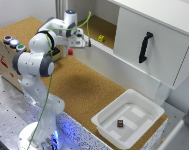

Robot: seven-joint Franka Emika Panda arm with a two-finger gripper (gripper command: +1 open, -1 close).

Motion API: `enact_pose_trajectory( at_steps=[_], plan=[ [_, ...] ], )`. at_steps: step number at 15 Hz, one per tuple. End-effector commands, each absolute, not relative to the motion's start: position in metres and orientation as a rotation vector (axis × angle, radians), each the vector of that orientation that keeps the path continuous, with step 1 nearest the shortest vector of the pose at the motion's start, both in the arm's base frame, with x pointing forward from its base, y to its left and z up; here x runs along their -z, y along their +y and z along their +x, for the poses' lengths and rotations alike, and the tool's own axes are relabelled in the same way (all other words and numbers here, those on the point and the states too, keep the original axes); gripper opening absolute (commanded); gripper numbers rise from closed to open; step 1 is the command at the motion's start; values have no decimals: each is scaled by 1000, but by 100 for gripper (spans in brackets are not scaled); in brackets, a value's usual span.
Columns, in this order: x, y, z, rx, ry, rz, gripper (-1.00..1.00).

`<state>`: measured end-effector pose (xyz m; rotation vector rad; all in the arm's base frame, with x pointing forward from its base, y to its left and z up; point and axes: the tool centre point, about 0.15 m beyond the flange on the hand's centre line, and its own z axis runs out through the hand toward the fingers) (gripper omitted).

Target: Place the pink block on top of the drawer

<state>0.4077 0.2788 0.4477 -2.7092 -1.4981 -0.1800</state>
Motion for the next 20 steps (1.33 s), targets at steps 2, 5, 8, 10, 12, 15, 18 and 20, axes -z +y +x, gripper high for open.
enact_pose_trajectory(
  at_steps=[2,5,8,10,12,15,18,20],
  plan=[
    [-461,407,426,-71,-1792,-2545,-100],
    [-469,445,426,-57,-1941,-2462,-100],
    [-471,460,423,-72,-2023,-2422,-100],
    [-468,463,420,-107,-2056,-2407,-100],
    [-468,466,414,-112,-2093,-2364,-100],
    [-464,474,402,-139,-2195,-2247,-100],
    [-461,477,399,-163,-2218,-2223,-100],
    [-461,477,399,-163,-2218,-2223,-100]
  ],
)
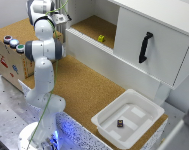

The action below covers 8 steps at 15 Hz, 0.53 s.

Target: Place the pink block on top of the drawer

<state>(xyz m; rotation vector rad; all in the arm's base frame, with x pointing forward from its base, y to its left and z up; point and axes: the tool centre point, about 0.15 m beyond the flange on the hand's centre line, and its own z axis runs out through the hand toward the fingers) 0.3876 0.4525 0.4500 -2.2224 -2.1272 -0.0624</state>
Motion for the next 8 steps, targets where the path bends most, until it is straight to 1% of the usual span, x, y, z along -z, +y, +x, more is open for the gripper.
enact_pose_trajectory(
  at_steps=[1,4,5,8],
  plan=[
    [-461,477,399,-163,-2218,-2223,-100],
    [-461,477,399,-163,-2218,-2223,-100],
    [-450,453,385,83,-2140,-2213,100],
    [-453,449,387,93,-2120,-2230,100]
  ],
)
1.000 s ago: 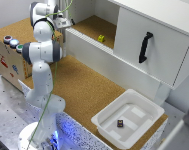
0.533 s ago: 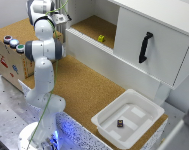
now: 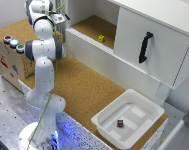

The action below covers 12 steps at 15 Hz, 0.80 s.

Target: Place the pink block on top of the drawer

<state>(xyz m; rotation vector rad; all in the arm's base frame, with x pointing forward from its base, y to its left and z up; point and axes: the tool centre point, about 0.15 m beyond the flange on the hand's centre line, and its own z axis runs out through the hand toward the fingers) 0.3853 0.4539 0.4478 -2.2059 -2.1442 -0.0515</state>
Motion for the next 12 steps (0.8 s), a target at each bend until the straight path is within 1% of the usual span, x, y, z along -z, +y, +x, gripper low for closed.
enact_pose_trajectory(
  at_steps=[1,7,12],
  plan=[
    [-456,447,387,100,-2119,-2233,100],
    [-474,423,389,172,-1989,-2332,100],
    [-468,385,390,262,-1677,-2531,100]
  ],
)
